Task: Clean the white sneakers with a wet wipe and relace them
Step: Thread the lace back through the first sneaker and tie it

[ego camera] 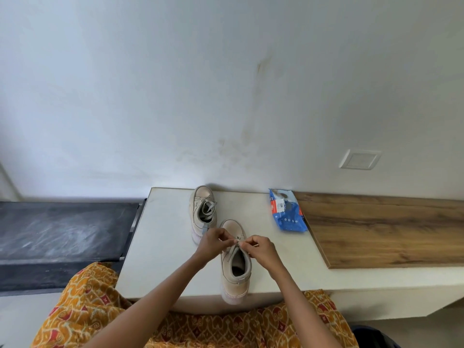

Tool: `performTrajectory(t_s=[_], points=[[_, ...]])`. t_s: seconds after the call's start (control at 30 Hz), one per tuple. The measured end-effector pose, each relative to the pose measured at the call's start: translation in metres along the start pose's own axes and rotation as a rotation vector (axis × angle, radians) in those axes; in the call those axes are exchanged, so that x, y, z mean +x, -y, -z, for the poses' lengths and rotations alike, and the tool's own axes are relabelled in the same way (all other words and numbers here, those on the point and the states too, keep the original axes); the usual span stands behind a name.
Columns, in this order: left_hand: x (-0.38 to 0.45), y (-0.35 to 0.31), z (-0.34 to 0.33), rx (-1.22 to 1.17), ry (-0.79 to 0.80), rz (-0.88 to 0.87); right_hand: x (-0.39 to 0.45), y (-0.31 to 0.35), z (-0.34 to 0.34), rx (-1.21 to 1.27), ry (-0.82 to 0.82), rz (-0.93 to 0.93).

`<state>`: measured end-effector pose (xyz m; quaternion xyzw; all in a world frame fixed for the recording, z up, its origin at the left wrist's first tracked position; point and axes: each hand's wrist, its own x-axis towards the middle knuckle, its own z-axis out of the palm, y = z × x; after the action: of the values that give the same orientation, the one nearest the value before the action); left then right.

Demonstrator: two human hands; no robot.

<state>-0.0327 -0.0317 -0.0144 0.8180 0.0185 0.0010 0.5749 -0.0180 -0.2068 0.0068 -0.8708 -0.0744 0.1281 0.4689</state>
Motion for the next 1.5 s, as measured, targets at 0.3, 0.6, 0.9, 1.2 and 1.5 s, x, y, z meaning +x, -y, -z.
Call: performTrajectory(t_s=[0.3, 0.6, 0.9, 1.2, 1.5], points=[[-0.004, 0.002, -0.003, -0.064, 0.030, 0.016, -0.006, 0.004, 0.006, 0.223, 0.075, -0.028], [-0.005, -0.003, 0.000, -0.061, 0.067, 0.023, -0.008, 0.007, 0.002, 0.245, 0.032, -0.098], [-0.008, 0.001, 0.005, -0.049, -0.002, 0.128, 0.002, 0.003, -0.007, 0.106, -0.169, -0.183], [-0.004, -0.008, 0.008, 0.051, 0.096, 0.164, -0.005, 0.003, 0.002, 0.228, -0.067, -0.161], [-0.006, -0.004, 0.007, -0.021, 0.050, 0.213, -0.003, 0.010, 0.003, 0.040, -0.053, -0.149]])
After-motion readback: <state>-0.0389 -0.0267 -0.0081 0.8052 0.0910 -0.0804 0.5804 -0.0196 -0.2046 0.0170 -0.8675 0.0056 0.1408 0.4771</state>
